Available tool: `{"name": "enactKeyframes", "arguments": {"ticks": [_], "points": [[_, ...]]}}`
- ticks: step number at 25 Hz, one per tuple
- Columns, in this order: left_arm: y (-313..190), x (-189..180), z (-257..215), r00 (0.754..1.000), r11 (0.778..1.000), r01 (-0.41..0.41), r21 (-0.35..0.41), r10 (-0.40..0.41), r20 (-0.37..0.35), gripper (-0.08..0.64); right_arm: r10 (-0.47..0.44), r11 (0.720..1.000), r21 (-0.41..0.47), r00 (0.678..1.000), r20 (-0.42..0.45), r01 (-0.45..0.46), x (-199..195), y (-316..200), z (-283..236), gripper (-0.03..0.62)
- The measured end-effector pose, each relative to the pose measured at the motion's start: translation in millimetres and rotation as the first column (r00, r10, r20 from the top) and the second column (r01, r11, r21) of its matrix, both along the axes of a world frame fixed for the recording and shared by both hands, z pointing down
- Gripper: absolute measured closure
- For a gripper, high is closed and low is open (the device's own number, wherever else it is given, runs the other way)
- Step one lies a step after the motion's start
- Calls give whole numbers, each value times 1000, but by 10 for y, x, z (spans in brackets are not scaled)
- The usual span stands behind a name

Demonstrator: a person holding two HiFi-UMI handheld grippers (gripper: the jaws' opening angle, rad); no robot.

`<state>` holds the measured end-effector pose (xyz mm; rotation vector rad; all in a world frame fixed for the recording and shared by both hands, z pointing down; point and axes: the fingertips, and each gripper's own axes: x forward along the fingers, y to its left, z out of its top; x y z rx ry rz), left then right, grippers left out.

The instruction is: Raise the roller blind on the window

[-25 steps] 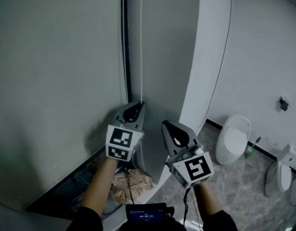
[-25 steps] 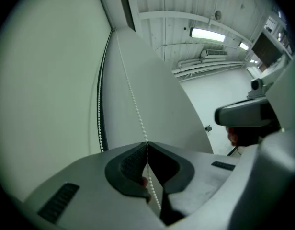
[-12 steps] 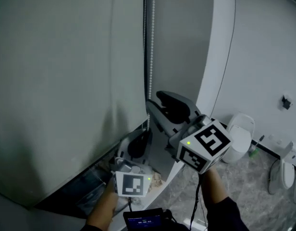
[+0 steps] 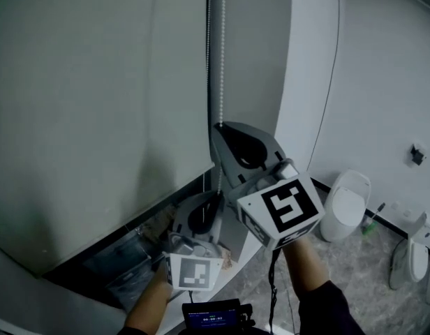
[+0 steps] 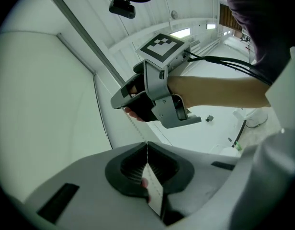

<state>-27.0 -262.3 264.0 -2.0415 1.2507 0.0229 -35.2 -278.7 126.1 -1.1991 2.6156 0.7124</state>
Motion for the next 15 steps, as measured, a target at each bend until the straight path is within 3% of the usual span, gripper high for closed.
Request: {"name": "enactKeyframes", "arguments": {"ticks": [3, 5, 7, 9, 12, 15], "points": [[197, 83, -10, 1000, 1000, -13, 28, 13, -2, 546, 40, 999, 33, 997, -69, -38, 80, 146, 133, 573], [341, 74, 59, 992, 996, -85, -34, 82, -96, 545, 85, 994, 83, 990, -117, -75, 158, 242, 187, 574], [412, -52, 201, 953, 970, -178, -165, 128, -276, 544, 130, 984, 140, 979, -155, -109, 248, 321, 229, 574], [482, -211, 124, 909, 957, -243, -155, 169, -381, 543, 147, 979, 165, 972, -182, -117, 309, 375, 312, 574], [536, -385, -129, 873, 946, -298, -123, 218, -437, 543, 185, 968, 208, 957, -225, -138, 304, 421, 482, 574], [491, -449, -443, 852, 921, -370, -126, 281, -442, 542, 230, 952, 262, 936, -265, -160, 176, 427, 687, 574]]}}
